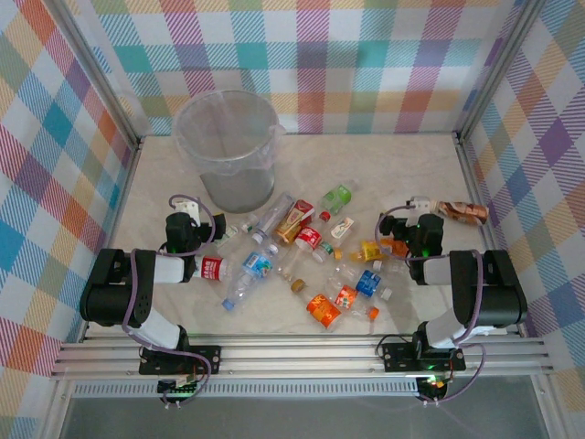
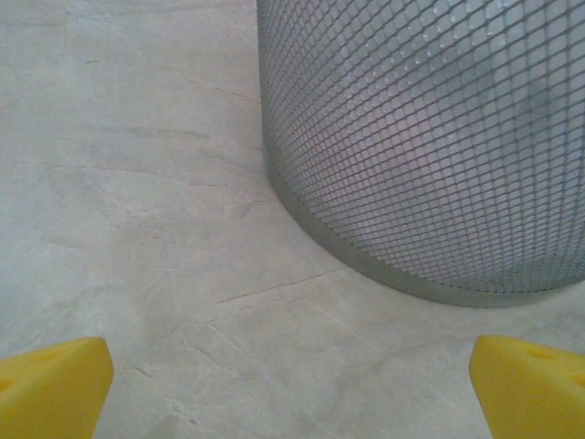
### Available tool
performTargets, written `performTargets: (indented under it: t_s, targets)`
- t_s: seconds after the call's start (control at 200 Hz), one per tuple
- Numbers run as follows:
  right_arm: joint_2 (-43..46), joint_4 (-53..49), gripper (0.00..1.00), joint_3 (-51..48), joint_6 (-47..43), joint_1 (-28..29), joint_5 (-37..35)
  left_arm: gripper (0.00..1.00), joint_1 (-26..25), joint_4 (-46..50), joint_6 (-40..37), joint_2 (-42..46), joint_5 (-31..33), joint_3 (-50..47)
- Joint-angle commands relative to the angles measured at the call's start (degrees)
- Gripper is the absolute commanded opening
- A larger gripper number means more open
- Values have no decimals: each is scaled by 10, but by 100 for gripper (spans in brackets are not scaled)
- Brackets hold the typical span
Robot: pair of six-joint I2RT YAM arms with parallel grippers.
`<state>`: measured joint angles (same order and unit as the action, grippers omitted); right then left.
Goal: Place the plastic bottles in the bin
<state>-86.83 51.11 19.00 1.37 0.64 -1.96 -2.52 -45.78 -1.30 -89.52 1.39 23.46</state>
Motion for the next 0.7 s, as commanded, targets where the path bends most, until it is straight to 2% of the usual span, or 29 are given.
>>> performTargets:
  t_s: [0.0, 0.14, 0.28, 0.545, 0.605, 0.695]
  targets:
    - [40, 22, 100, -10, 7, -5, -3, 100, -6, 9, 3, 12, 31, 8]
    - [63, 12, 100, -14, 10, -5, -8, 100, -9, -4, 12, 27, 60, -5]
    - [133, -79, 100, 5, 18, -5, -34, 100, -13, 38, 15, 85, 82, -11]
    - [287, -317, 100, 72, 67, -5, -65, 100, -26, 248, 54, 287, 103, 31]
    - [315, -383, 100, 99, 94, -5, -92, 100, -28, 313, 77, 325, 101, 58]
    - [342, -467, 100, 143, 102, -5, -90, 100, -33, 386, 92, 363, 73, 96]
